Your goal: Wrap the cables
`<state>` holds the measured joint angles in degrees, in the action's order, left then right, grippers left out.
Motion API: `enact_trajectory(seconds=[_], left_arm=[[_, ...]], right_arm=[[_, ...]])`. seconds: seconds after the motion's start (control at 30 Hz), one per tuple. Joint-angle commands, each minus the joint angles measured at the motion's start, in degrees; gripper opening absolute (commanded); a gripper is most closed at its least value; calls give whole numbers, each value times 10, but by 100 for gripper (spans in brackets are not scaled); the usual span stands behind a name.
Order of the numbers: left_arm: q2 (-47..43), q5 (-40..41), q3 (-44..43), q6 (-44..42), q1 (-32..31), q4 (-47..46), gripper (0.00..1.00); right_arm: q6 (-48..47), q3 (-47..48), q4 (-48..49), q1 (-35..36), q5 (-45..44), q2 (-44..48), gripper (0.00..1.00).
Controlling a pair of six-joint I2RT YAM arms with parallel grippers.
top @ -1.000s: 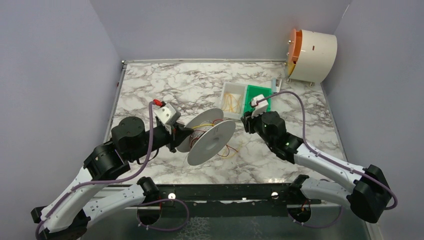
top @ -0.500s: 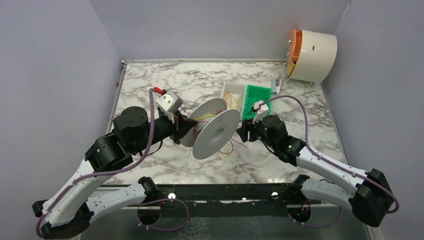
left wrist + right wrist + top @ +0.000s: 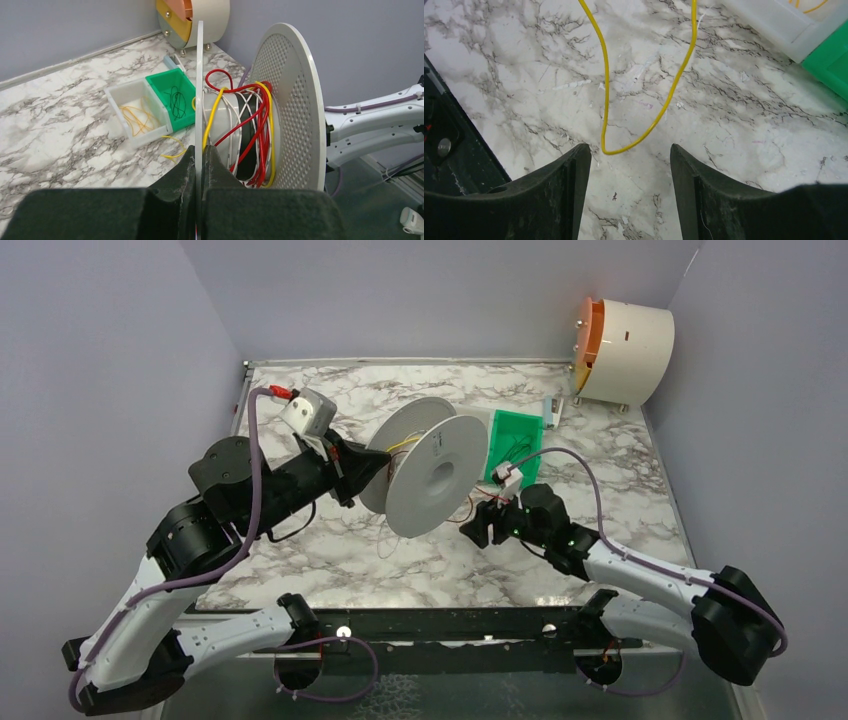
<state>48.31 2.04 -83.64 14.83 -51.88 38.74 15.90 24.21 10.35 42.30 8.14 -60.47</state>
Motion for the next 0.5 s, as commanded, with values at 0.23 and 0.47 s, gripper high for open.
enact_trajectory(seconds=[0.23, 0.47], left_arm=[[23, -23, -62, 34, -2, -56, 0], [28, -27, -67, 35, -2, -57, 0]], right_arm=[[-7, -18, 203, -2, 102, -63, 64], [-27, -14, 258, -2, 156, -75, 64]])
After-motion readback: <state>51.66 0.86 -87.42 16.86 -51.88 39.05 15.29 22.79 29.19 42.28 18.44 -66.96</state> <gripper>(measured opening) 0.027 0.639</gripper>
